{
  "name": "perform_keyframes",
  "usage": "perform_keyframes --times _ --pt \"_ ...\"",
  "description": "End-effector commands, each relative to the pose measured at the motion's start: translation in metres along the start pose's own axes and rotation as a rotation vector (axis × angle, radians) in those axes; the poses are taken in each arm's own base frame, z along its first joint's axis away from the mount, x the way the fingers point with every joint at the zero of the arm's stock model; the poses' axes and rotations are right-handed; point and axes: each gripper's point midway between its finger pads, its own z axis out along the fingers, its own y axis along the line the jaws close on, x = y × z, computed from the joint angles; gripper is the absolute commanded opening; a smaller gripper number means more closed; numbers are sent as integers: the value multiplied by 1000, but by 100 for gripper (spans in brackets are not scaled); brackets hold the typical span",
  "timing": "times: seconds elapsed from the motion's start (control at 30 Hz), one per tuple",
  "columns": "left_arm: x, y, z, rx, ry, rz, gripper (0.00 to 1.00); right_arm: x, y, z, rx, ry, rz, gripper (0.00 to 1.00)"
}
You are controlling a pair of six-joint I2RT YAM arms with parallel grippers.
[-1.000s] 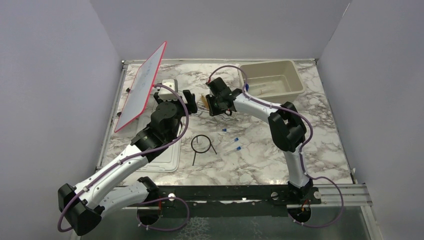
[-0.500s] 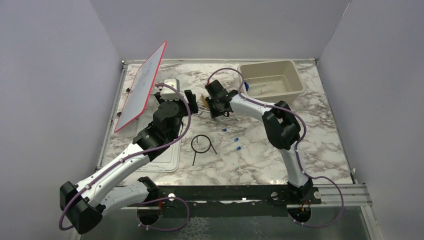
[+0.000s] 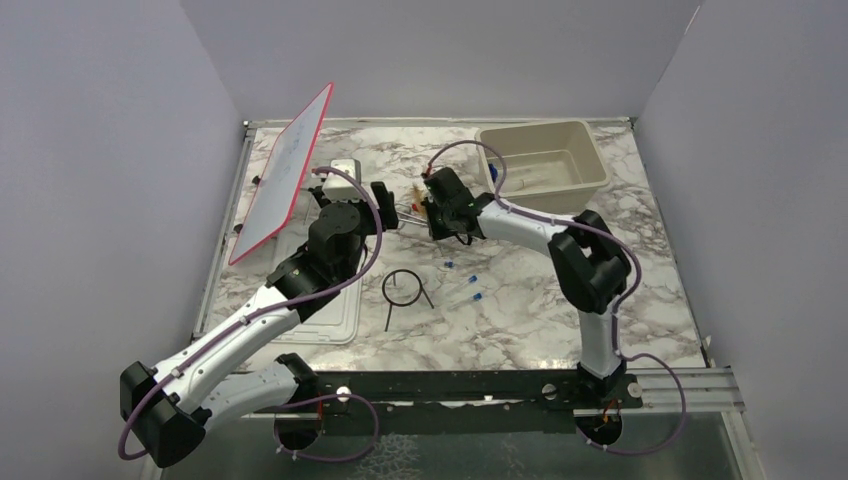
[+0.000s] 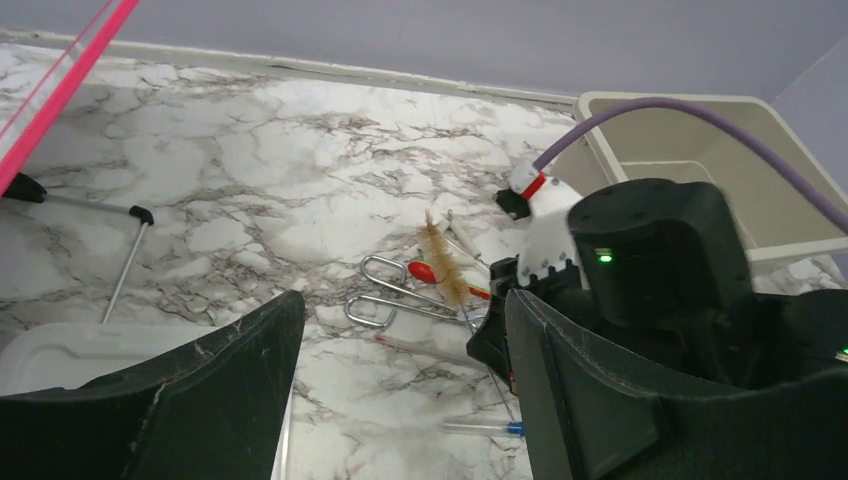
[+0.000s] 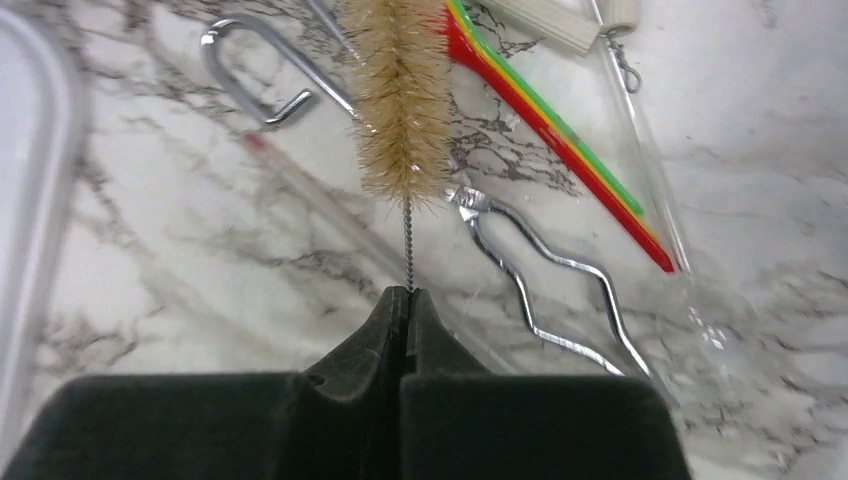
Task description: Organize the chemistry lab equipment
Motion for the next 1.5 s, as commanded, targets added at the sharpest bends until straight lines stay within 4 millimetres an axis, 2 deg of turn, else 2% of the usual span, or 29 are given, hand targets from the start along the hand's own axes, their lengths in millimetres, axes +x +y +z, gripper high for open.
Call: perform_keyframes --times 0.0,0.1,0.17,0.3,0.43,0.57,0.7,0.83,0.93,1.0,1.13,1.23,1.3,1.47 --pt "-10 -18 -5 89 5 -73 77 -76 32 -79 -164 -330 77 0" --pt "-7 -34 -8 167 32 -106 79 -99 35 -127 -221 -470 145 1" --pt "-6 -49 -9 230 61 -140 80 -108 35 -157 -256 -540 205 1" --pt "-2 -93 -18 444 126 -209 81 -116 37 -208 -344 -620 368 1" --pt "3 -130 -30 637 184 -253 80 -114 45 -245 -451 -627 488 0" --pt "13 -147 -36 727 247 -268 72 -109 52 -268 -531 -613 542 1" --pt "20 -154 -41 780 276 -280 47 -104 52 -275 -550 -594 566 1" --pt "25 -149 -40 765 275 -248 16 -101 51 -280 -547 -598 557 1" --pt "26 -146 -40 762 264 -217 0 -99 46 -282 -522 -605 551 1" --pt "28 -145 -41 764 266 -200 0 -99 44 -281 -505 -607 548 3" --pt "32 -147 -46 799 283 -168 0 -108 36 -279 -457 -637 564 22" --pt "36 -147 -47 801 296 -157 0 -117 31 -278 -417 -652 566 25" --pt "36 -146 -46 799 299 -150 0 -118 27 -275 -391 -655 569 22" --pt "38 -139 -39 736 303 -144 1 -119 25 -271 -381 -655 565 4"
